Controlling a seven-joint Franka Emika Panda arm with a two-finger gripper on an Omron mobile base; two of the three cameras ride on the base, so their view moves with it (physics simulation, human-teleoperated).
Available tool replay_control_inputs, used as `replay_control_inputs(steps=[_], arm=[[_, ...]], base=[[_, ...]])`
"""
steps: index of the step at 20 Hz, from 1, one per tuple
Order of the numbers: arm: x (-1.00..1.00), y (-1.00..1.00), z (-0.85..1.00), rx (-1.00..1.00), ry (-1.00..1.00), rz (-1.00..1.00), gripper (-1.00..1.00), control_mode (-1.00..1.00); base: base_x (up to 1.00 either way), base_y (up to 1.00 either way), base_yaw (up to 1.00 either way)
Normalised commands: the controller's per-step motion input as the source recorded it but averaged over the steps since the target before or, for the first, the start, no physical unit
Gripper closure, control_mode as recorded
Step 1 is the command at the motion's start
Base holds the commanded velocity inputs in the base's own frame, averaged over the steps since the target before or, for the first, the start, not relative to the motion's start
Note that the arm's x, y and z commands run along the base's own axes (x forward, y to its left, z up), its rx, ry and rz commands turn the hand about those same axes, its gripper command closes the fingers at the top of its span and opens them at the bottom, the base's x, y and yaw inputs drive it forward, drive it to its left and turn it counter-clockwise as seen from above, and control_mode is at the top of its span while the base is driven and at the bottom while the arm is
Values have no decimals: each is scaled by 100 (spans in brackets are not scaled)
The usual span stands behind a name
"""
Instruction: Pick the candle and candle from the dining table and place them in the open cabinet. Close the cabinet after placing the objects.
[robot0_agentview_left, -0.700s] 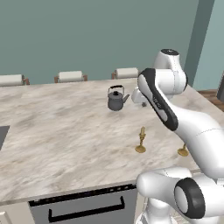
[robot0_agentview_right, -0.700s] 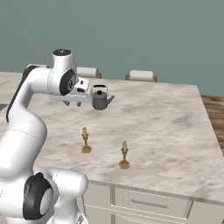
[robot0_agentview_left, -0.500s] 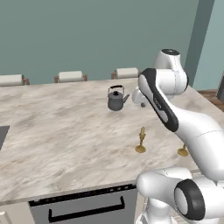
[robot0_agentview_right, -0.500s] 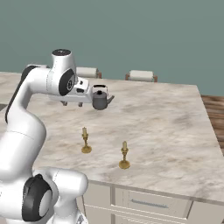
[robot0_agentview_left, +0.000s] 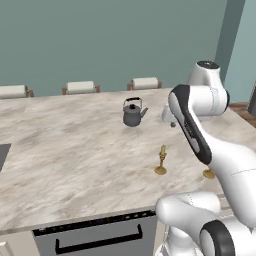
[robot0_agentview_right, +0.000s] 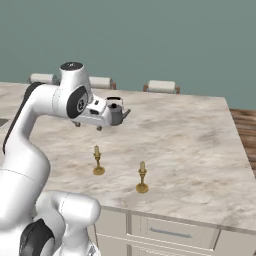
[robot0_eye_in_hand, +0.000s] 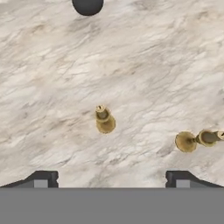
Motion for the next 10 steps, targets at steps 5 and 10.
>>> replay_control_inputs(steps=[5, 10], arm=[[-39, -39, -10, 0, 0, -20, -100, -100], [-45, -31, -16, 0, 0, -20, -100, -100]], base=[[0, 0, 0], [0, 0, 0]])
